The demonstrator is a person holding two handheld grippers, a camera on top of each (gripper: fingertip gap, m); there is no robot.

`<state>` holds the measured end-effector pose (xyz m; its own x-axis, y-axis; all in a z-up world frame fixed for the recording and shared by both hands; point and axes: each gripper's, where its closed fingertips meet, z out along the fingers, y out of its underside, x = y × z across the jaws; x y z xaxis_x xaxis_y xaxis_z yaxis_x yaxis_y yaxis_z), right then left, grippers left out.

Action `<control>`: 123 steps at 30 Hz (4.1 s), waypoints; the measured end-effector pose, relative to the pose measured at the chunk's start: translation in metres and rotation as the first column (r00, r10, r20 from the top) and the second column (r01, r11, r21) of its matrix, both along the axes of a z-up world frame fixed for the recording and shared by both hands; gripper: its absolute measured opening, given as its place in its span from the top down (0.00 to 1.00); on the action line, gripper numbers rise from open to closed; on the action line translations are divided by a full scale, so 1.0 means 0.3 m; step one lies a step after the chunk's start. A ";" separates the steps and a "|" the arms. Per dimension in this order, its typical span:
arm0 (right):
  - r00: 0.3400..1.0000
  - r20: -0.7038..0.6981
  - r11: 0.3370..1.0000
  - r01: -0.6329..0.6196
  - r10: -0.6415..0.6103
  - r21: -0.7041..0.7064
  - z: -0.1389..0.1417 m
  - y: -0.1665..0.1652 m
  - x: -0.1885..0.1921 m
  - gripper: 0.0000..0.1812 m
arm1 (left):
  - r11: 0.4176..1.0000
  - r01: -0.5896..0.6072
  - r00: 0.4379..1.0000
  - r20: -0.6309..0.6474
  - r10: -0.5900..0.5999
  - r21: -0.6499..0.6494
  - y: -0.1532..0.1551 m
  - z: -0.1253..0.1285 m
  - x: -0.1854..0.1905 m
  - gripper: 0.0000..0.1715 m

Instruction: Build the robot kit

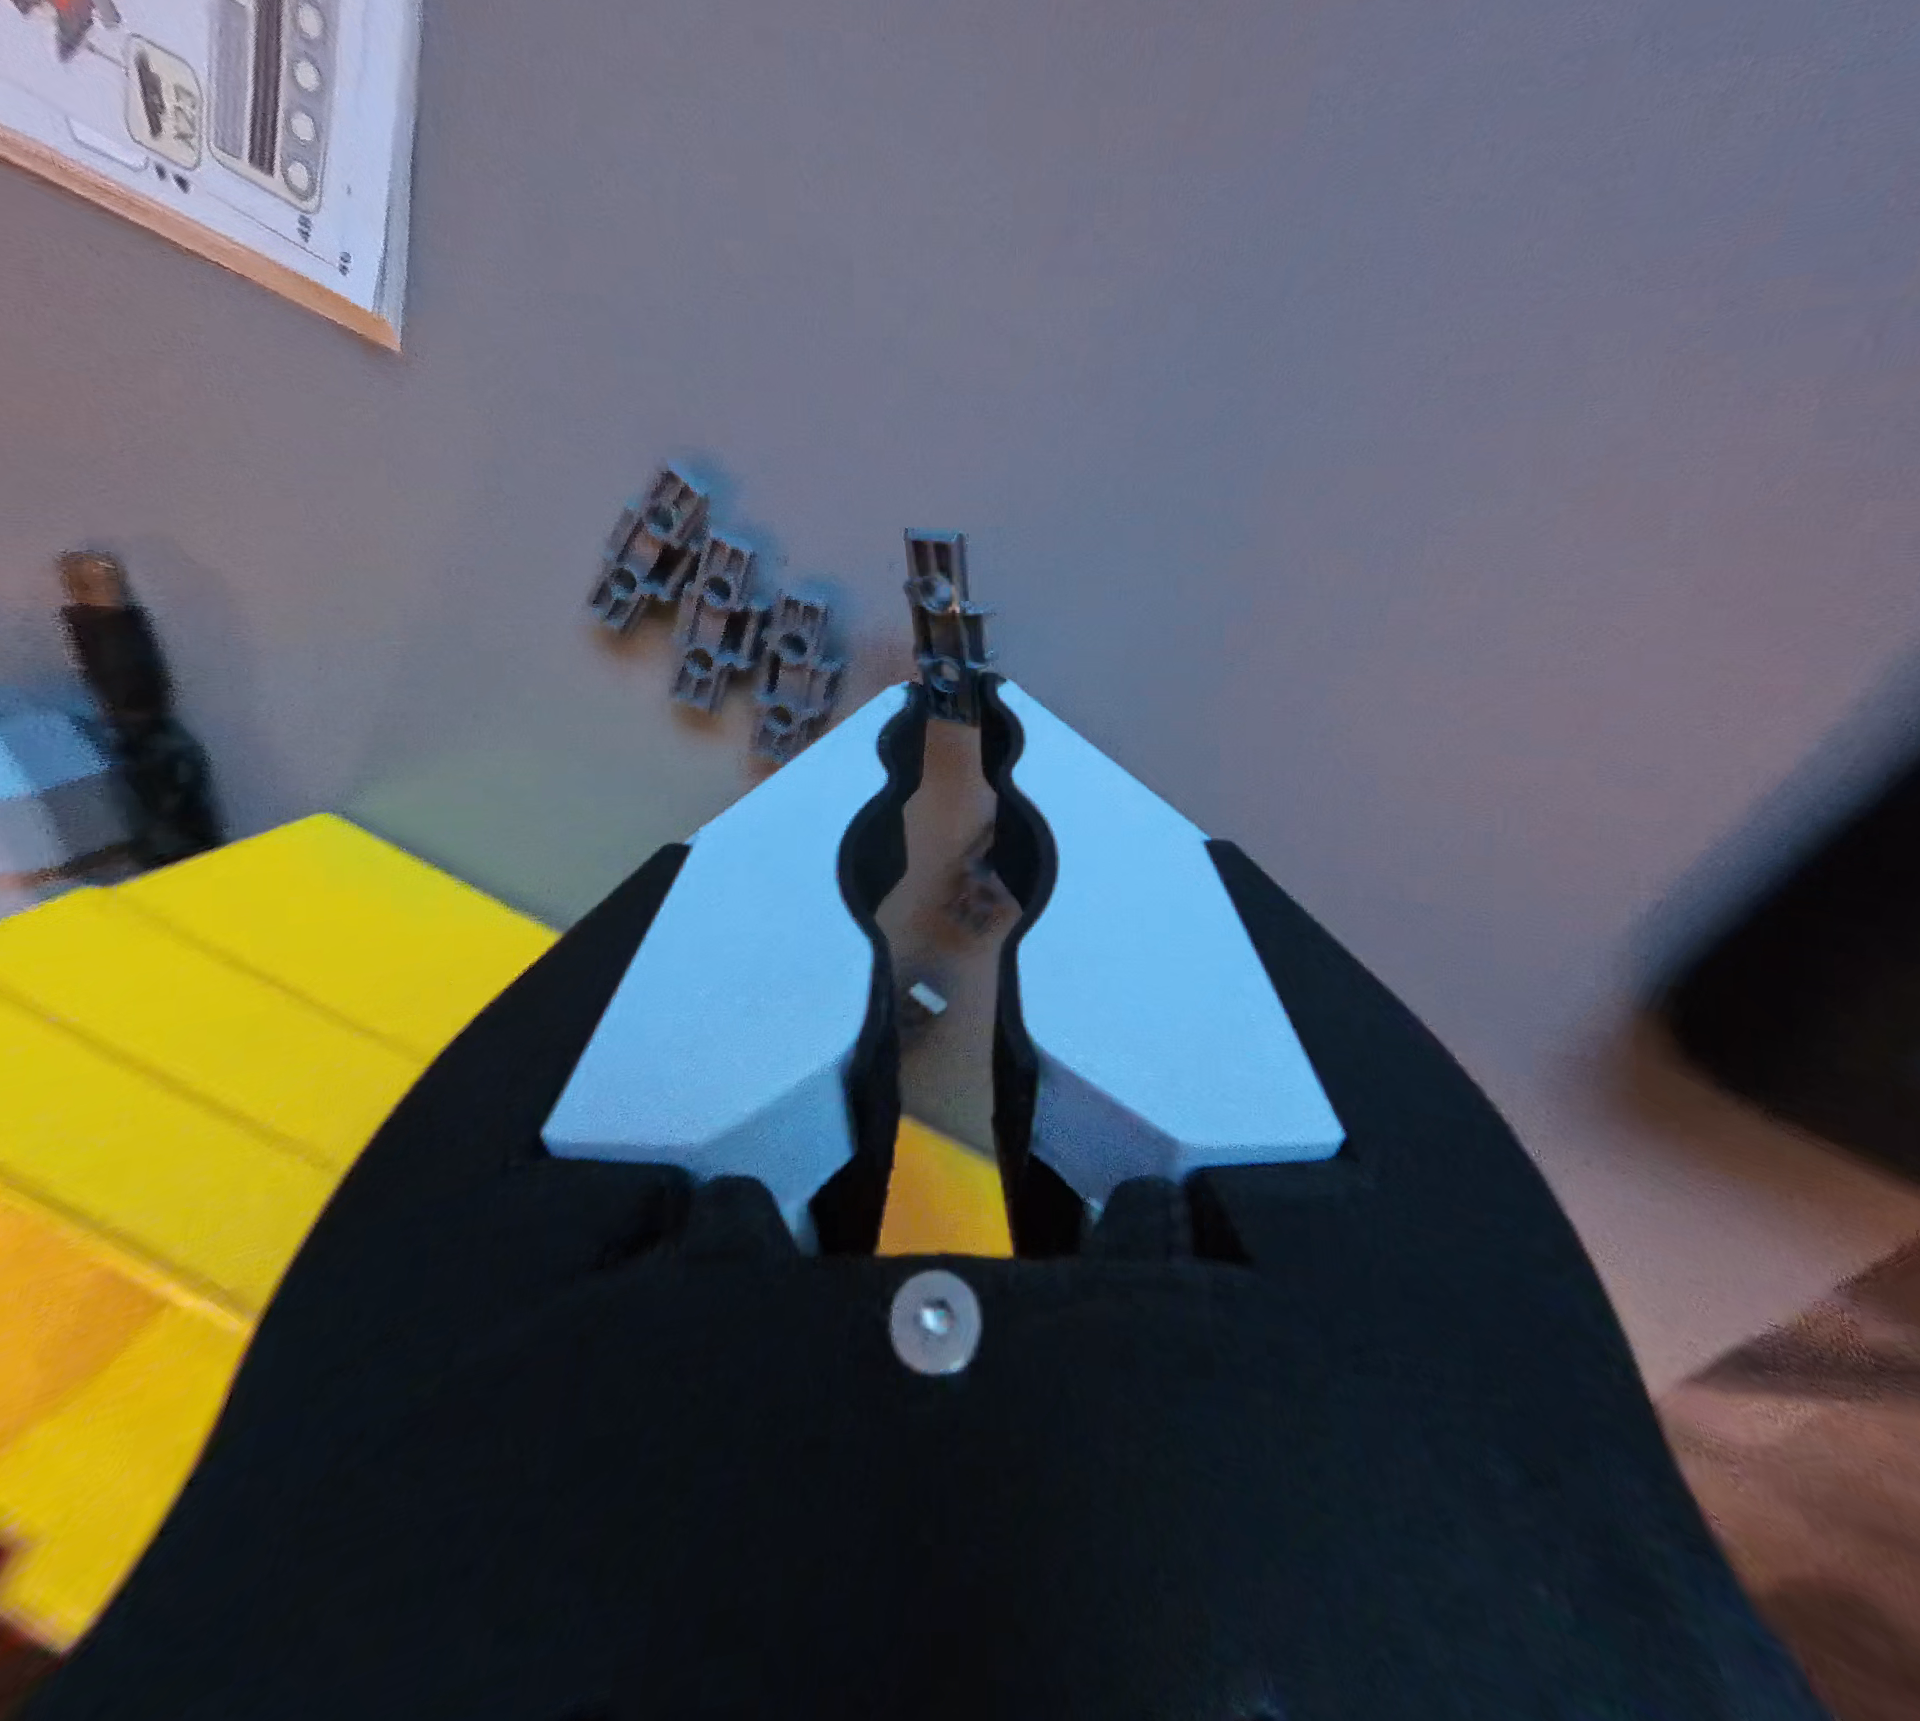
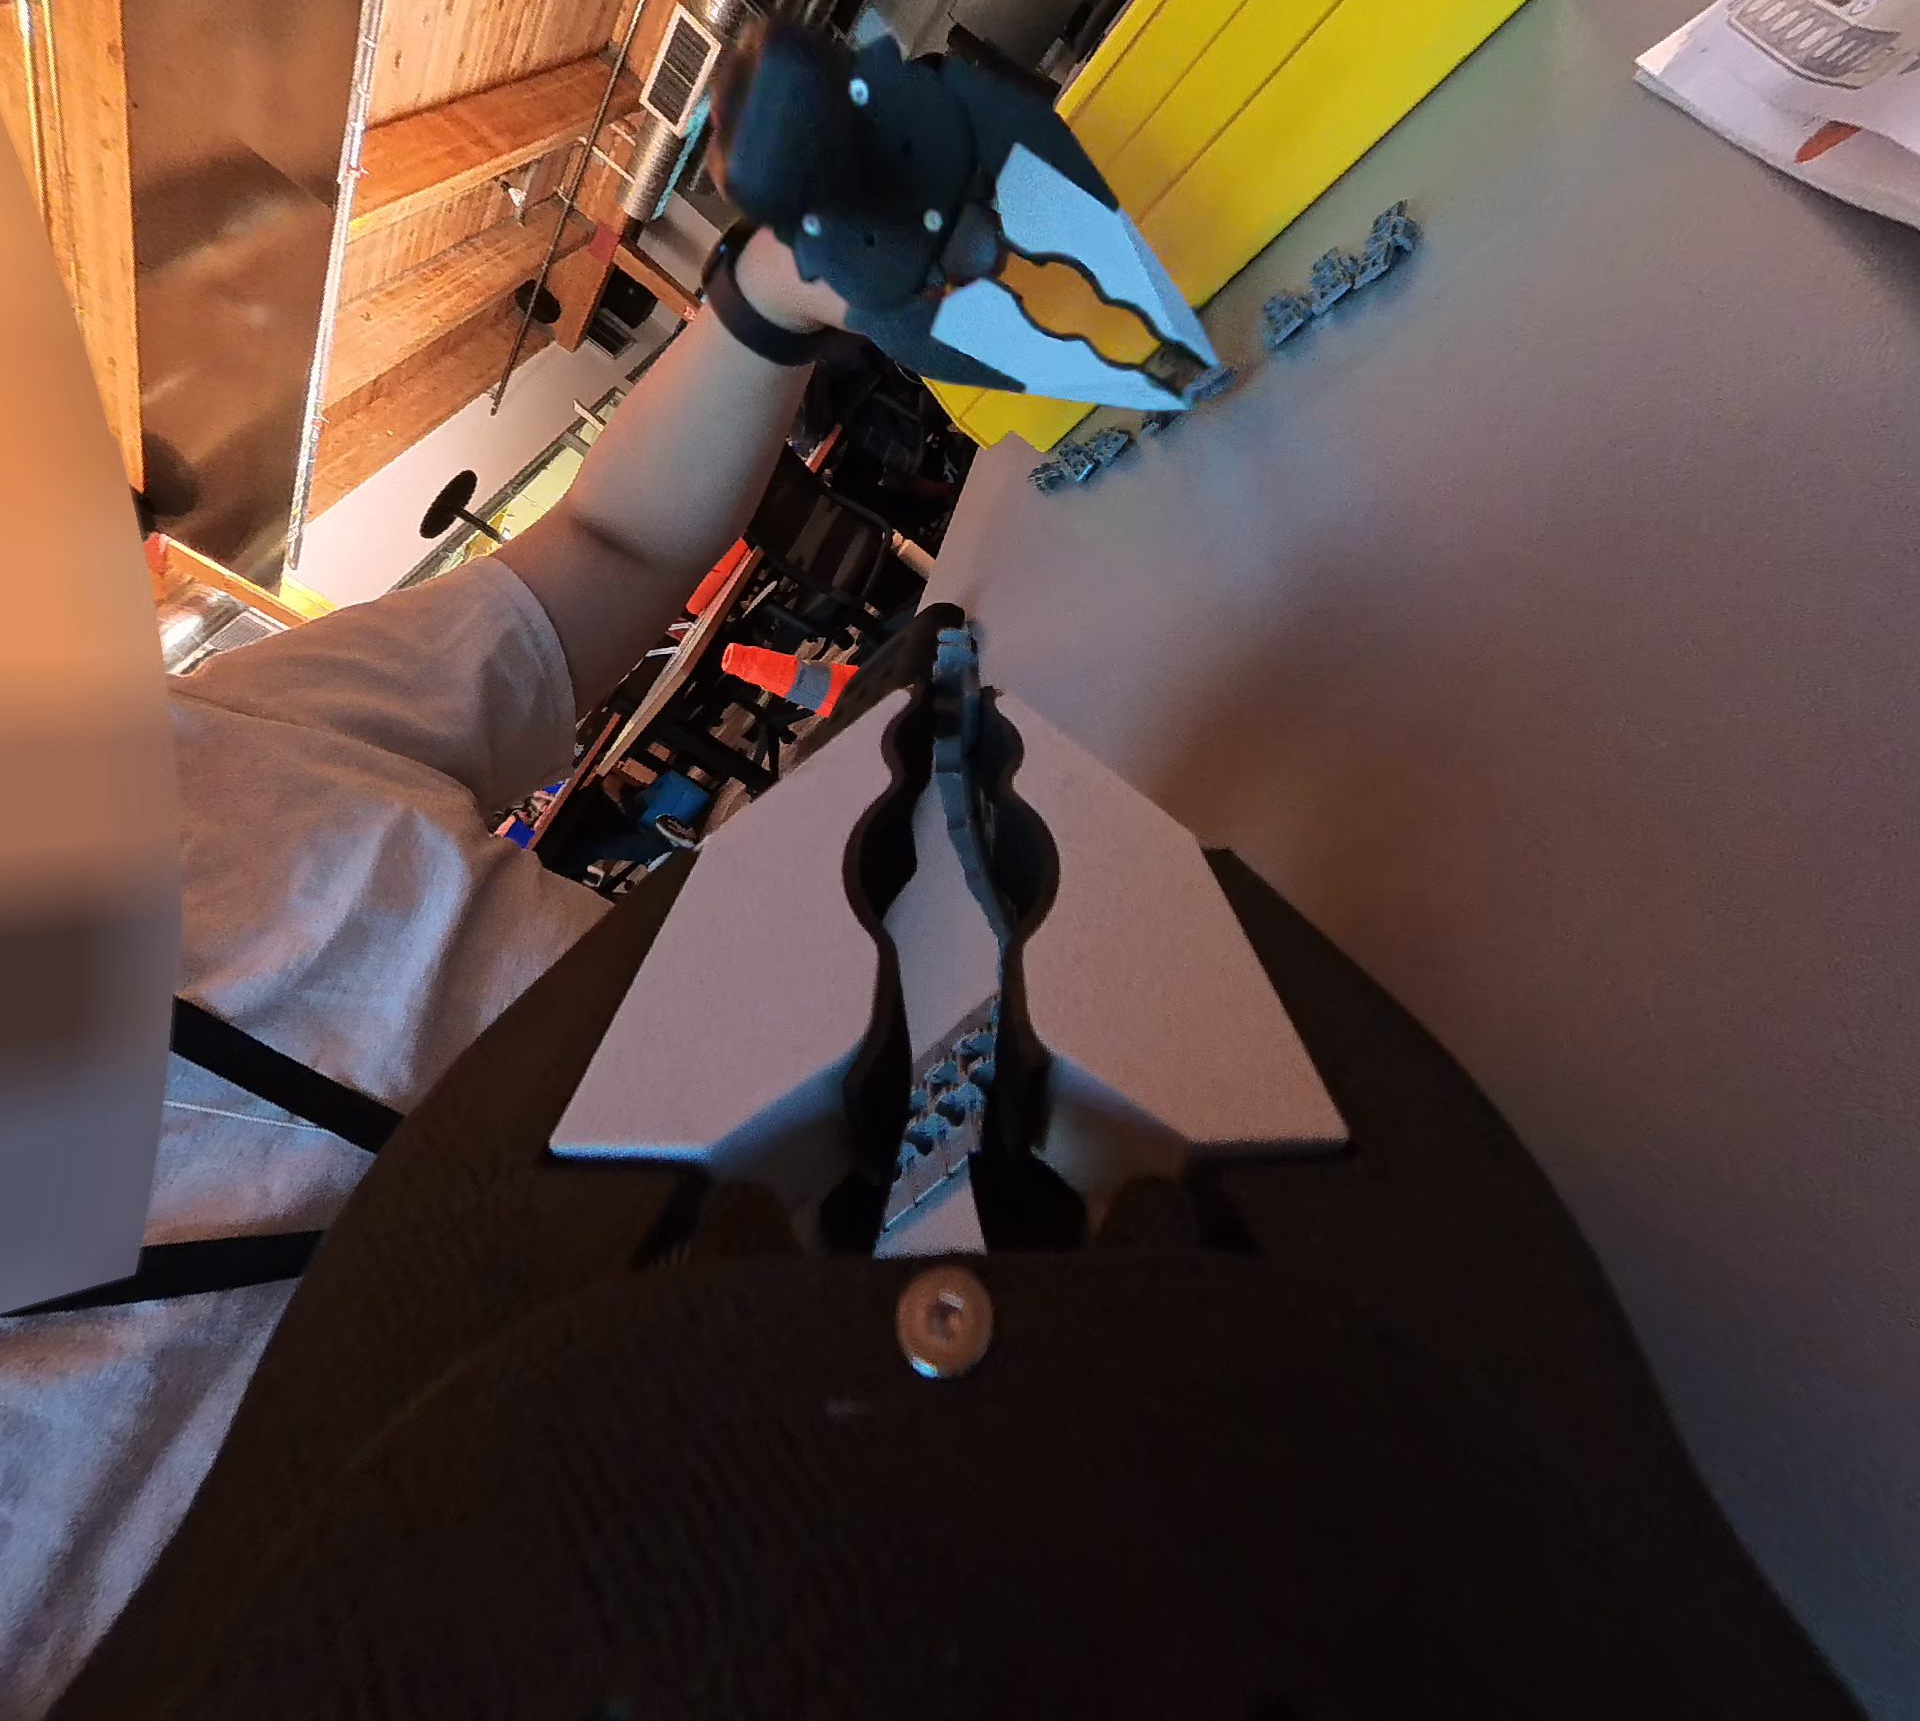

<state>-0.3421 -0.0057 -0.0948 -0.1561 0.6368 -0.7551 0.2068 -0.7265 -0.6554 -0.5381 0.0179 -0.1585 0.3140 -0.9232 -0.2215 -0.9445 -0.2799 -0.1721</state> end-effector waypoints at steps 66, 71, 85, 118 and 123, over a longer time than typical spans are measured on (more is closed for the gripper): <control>0.995 0.052 0.994 -0.083 0.087 -0.071 -0.026 -0.038 0.044 0.97 | 0.802 -0.195 0.294 0.747 0.597 -0.564 -0.236 0.113 0.572 0.97; 0.995 0.053 0.994 -0.085 0.089 -0.071 -0.026 -0.040 0.045 0.97 | 0.821 -0.209 0.476 0.677 0.560 -0.532 -0.274 0.043 0.551 0.97; 0.994 0.052 0.993 -0.092 0.096 -0.075 -0.026 -0.043 0.045 0.97 | 0.985 0.043 0.838 0.543 0.056 -0.168 -0.284 0.028 0.524 0.83; 0.988 0.086 0.990 -0.118 0.124 -0.079 -0.043 -0.061 0.038 0.97 | 0.912 0.410 0.839 0.391 -0.379 0.004 -0.264 -0.015 0.583 0.92; 0.988 0.086 0.989 -0.121 0.128 -0.083 -0.043 -0.062 0.038 0.97 | 0.908 0.419 0.836 0.391 -0.386 0.001 -0.264 -0.017 0.582 0.92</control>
